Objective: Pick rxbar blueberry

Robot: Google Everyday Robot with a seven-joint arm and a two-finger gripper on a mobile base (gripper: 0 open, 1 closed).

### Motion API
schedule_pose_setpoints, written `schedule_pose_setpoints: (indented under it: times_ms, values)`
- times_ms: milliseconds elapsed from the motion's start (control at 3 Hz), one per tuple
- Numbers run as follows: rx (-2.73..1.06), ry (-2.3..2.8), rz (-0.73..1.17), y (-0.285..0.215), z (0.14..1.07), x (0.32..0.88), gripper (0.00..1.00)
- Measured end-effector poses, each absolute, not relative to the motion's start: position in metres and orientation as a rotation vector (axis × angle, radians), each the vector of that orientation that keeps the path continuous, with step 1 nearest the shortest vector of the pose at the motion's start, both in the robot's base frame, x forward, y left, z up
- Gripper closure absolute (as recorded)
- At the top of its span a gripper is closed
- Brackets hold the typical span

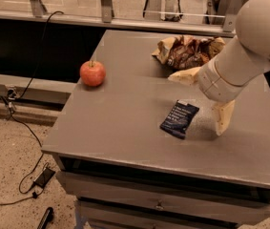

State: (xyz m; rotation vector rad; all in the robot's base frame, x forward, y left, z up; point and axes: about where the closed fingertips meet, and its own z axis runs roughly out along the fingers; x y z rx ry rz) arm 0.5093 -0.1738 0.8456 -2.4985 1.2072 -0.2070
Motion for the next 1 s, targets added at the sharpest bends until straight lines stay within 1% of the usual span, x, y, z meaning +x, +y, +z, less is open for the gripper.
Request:
schedule_pose_setpoints:
  times_ms: [333, 1000]
  values:
    - [-2.588, 1.112, -0.216, -0.164, 0.836, 0.514, 0.00]
    - [-2.750, 0.861, -0.168, -0.142, 0.825, 0.514, 0.00]
